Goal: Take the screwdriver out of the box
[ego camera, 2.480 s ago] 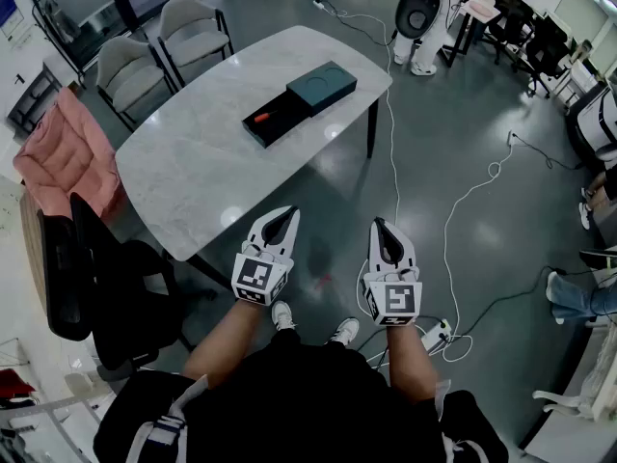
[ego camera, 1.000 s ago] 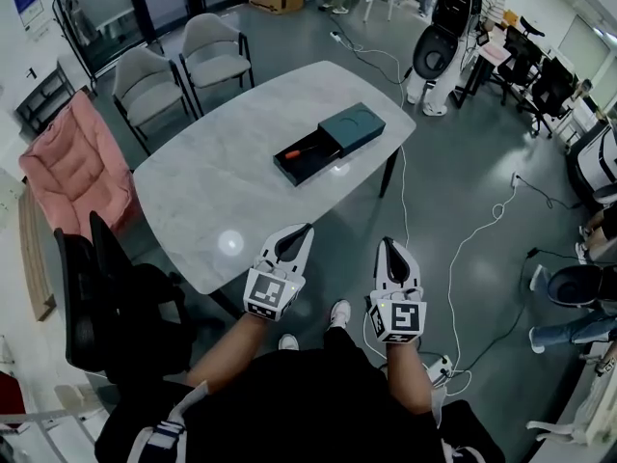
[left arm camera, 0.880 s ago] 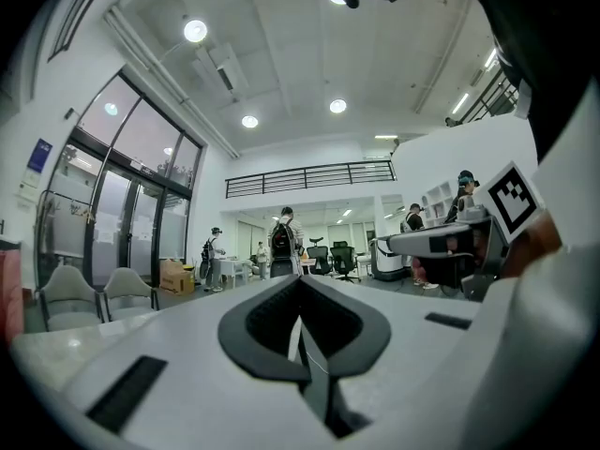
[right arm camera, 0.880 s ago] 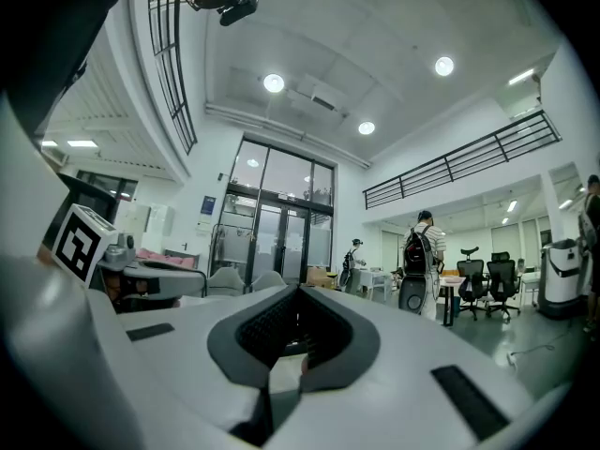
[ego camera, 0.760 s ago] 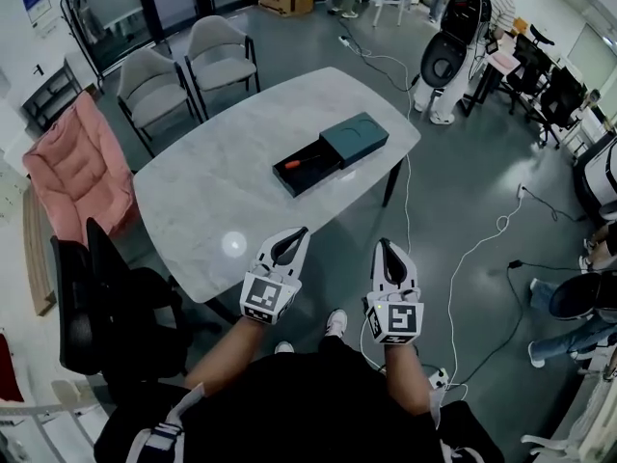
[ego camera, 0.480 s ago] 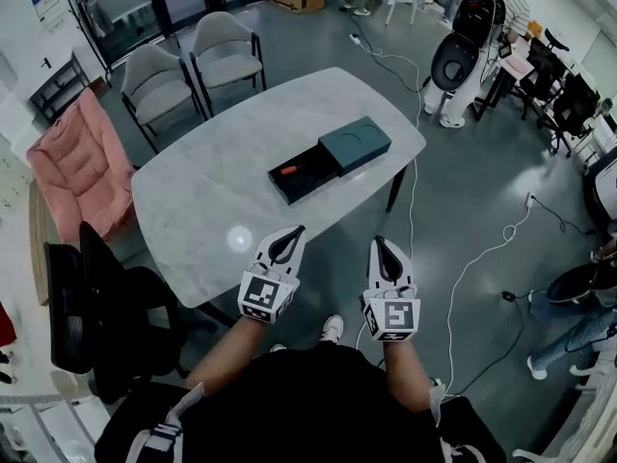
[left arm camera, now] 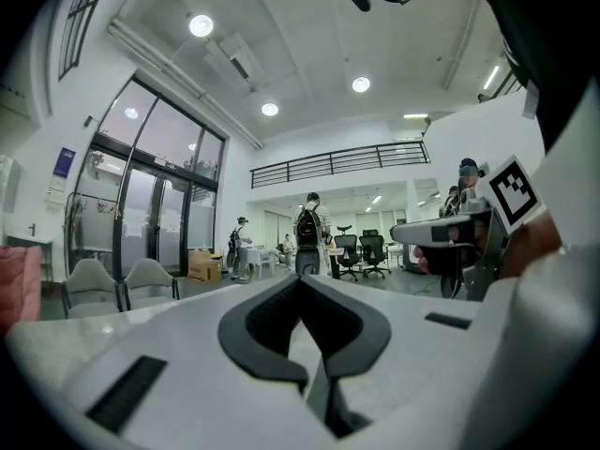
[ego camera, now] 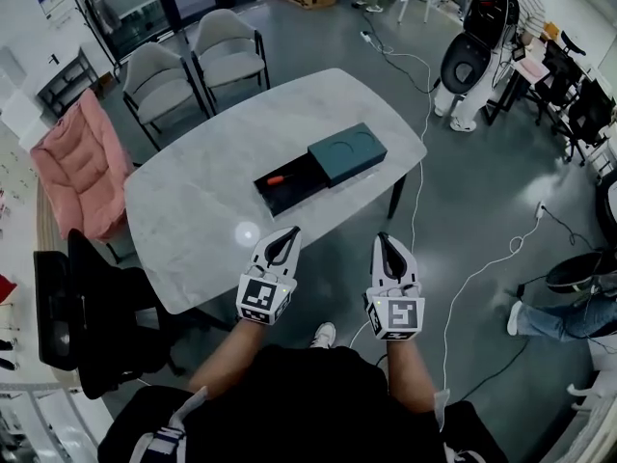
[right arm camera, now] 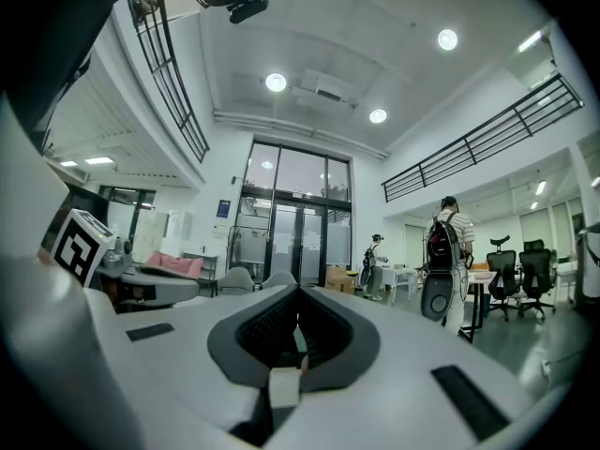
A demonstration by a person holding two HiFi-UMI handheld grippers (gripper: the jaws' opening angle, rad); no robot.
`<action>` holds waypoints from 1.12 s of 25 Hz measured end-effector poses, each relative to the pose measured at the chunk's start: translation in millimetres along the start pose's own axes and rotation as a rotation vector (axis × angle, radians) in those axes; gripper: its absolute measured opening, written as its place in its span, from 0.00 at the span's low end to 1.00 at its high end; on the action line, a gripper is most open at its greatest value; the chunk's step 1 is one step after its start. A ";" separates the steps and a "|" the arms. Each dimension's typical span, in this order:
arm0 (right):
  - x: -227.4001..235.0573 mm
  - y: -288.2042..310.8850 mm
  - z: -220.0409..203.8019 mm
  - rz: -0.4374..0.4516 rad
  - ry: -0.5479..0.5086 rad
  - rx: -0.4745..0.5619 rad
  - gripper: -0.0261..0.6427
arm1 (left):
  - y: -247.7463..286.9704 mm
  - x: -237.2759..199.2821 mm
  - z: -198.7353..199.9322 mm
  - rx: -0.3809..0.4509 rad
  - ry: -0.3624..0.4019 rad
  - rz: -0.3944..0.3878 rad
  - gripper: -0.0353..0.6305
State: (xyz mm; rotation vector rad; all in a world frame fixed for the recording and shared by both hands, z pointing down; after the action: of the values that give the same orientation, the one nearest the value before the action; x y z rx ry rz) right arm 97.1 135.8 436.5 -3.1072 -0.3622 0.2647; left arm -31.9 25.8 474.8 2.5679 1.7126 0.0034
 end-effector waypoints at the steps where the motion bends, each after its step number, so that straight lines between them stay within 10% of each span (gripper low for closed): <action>1: 4.1 1.8 -1.7 0.008 -0.005 -0.002 0.07 | 3.8 2.0 0.5 -0.003 0.007 0.003 0.06; 28: -14.9 176.9 -33.2 0.304 0.005 -0.030 0.07 | 76.4 -106.1 -42.8 -0.147 0.033 0.190 0.06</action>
State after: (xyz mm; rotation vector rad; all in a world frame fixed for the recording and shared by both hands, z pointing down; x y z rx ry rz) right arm 128.7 -39.3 467.8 -3.1822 0.1110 0.2531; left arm -3.6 -99.5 524.2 2.6218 1.4129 0.1742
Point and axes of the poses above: the fingertips, and each gripper's own axes: y forward along the fingers, x to its right, z out of its top, the point moved 1 cm from there along -y, backward along the fingers, and after that the axes turned 5 degrees about -y, right-handed, at the moved point
